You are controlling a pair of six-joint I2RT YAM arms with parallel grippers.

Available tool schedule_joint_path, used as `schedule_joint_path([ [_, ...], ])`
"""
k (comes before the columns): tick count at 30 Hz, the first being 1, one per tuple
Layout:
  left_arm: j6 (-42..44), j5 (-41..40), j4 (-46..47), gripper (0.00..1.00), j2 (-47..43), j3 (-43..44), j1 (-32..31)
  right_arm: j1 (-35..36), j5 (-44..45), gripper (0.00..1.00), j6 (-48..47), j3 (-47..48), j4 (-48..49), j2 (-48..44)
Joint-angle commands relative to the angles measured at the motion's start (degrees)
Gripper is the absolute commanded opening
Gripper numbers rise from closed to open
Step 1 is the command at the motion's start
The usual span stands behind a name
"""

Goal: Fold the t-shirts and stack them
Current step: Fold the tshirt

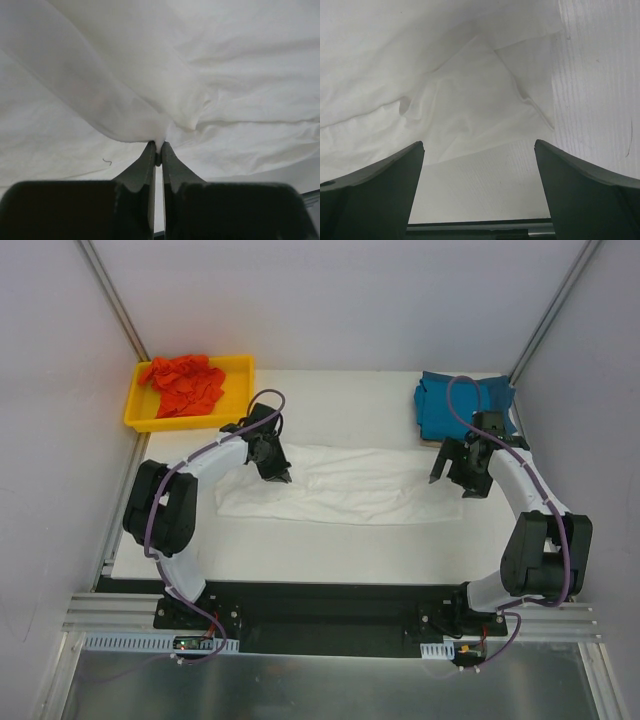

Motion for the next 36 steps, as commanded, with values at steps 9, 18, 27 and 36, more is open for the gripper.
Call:
schedule_joint_path([
  [9, 9.0, -1.5, -1.8, 0.01, 8.8, 12.0, -2.1, -0.4, 3.0, 0.97, -0.9, 0.1, -1.8, -1.5],
  [18, 15.6, 1.0, -3.6, 0.13, 14.6, 19.3, -4.0, -0.6, 3.5, 0.96, -0.9, 0.6, -2.5, -0.3],
  [27, 17.2, 1.5, -4.4, 0.62, 14.5, 21.3, -4.6, -0.7, 3.5, 0.97, -0.9, 1.1, -2.8, 0.3],
  [36, 16.0, -4.3, -4.6, 0.99, 4.2, 19.8, -2.7, -0.9, 6.3, 0.96, -4.7, 2.0, -1.1, 1.7],
])
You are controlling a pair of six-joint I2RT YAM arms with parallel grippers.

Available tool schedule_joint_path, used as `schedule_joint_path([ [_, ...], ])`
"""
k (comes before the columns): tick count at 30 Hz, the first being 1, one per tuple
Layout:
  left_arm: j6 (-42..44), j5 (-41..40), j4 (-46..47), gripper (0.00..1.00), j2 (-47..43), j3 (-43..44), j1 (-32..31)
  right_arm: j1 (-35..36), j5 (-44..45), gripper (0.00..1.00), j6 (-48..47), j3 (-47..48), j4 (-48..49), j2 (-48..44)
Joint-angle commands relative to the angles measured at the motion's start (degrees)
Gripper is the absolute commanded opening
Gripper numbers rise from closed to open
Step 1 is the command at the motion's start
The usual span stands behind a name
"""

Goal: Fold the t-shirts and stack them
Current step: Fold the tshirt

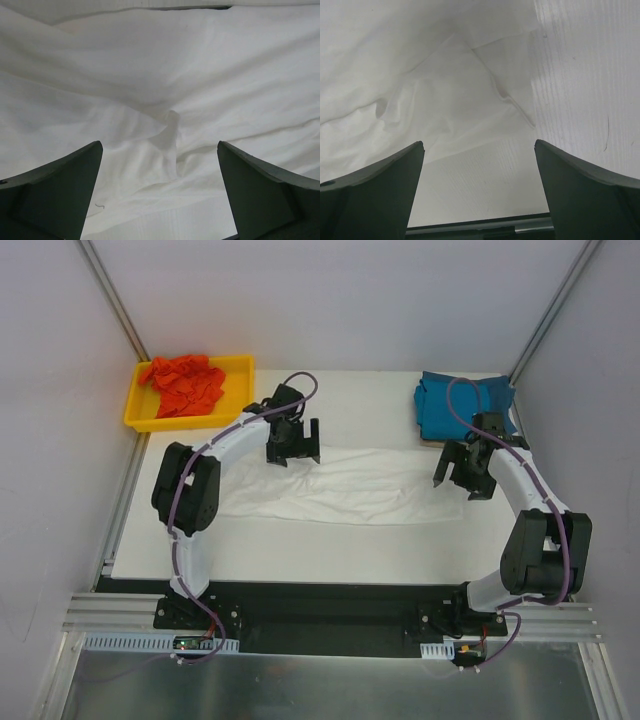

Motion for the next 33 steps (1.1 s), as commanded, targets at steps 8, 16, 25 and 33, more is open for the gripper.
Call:
schedule_joint_path([
  [8, -3.5, -3.9, 3.2, 0.99, -16.5, -10.8, 4.4, -1.5, -3.2, 0.92, -4.0, 4.2, -2.0, 7.5],
  [16, -5.3, 3.4, 9.0, 0.99, -14.0, -19.0, 8.6, -2.0, -5.2, 0.75, -4.9, 4.9, -1.9, 12.5],
  [25, -5.8, 3.8, 11.1, 0.99, -13.1, -22.9, 10.9, -2.0, -8.4, 0.71, -6.9, 4.8, 2.3, 15.9],
  [33, -6.7, 3.0, 11.4, 0.99, -13.0, -24.7, 12.4, -2.0, -4.2, 0.34, -4.4, 2.0, 1.2, 14.2],
])
